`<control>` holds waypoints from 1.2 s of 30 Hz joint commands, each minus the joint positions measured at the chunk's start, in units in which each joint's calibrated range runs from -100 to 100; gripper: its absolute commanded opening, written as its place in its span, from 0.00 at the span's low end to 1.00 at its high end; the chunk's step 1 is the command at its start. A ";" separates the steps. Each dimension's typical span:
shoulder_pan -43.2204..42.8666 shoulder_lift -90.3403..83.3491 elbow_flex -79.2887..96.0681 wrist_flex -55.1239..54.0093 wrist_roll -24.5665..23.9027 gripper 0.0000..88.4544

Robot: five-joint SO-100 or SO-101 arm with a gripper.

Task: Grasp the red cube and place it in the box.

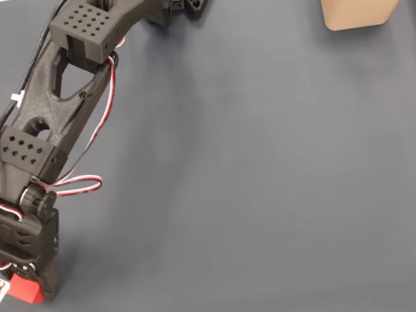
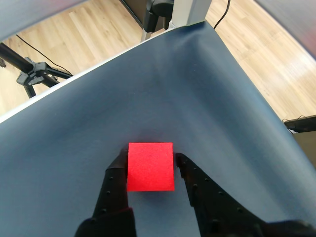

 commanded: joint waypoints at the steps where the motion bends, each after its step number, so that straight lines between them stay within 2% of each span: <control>1: 0.44 -1.48 -3.10 -0.81 0.88 0.22; 7: 0.22 -2.00 -2.82 -0.89 0.93 0.21; 17: 0.01 -5.03 1.47 -0.89 1.90 0.13; 26: -0.63 -16.04 14.60 -0.07 3.42 0.04; 36: -2.69 -33.63 33.31 0.50 5.03 0.00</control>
